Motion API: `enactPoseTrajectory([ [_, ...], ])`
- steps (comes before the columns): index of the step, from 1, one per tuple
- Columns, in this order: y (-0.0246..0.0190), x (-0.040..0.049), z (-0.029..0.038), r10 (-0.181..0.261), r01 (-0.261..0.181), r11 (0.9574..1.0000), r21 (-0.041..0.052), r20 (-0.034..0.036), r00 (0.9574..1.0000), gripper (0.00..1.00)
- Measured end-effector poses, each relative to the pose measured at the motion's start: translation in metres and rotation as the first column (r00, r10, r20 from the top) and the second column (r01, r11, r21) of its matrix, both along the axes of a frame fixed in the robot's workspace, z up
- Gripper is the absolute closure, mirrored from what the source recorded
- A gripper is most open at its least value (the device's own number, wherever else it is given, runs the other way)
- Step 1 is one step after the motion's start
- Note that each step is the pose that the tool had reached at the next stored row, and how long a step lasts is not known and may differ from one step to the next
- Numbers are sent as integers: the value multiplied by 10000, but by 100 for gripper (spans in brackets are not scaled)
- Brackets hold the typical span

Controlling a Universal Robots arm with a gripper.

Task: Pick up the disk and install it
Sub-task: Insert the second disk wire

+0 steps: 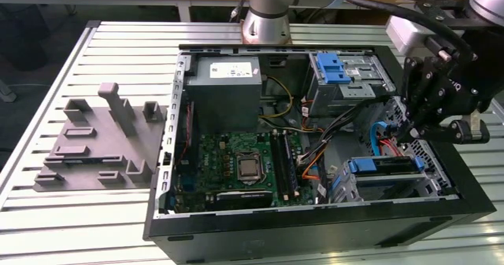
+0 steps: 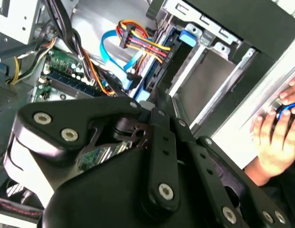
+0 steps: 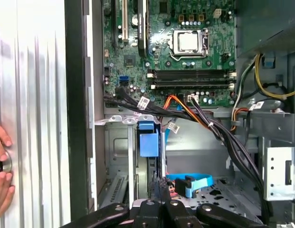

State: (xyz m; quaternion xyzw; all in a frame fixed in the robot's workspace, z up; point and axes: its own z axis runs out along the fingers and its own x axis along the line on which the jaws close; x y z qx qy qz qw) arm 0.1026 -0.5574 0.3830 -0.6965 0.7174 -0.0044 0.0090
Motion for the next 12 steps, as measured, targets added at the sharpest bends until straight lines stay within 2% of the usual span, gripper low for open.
enactPoseTrajectory([
  [4, 1, -69, 1, 1, -1, 10000, 0, 8, 10000, 89],
  [8, 6, -76, 2, 2, -2, 10000, -1, 9, 10000, 89],
  [12, 54, -76, 2, 2, -2, 10000, -14, 9, 10000, 89],
])
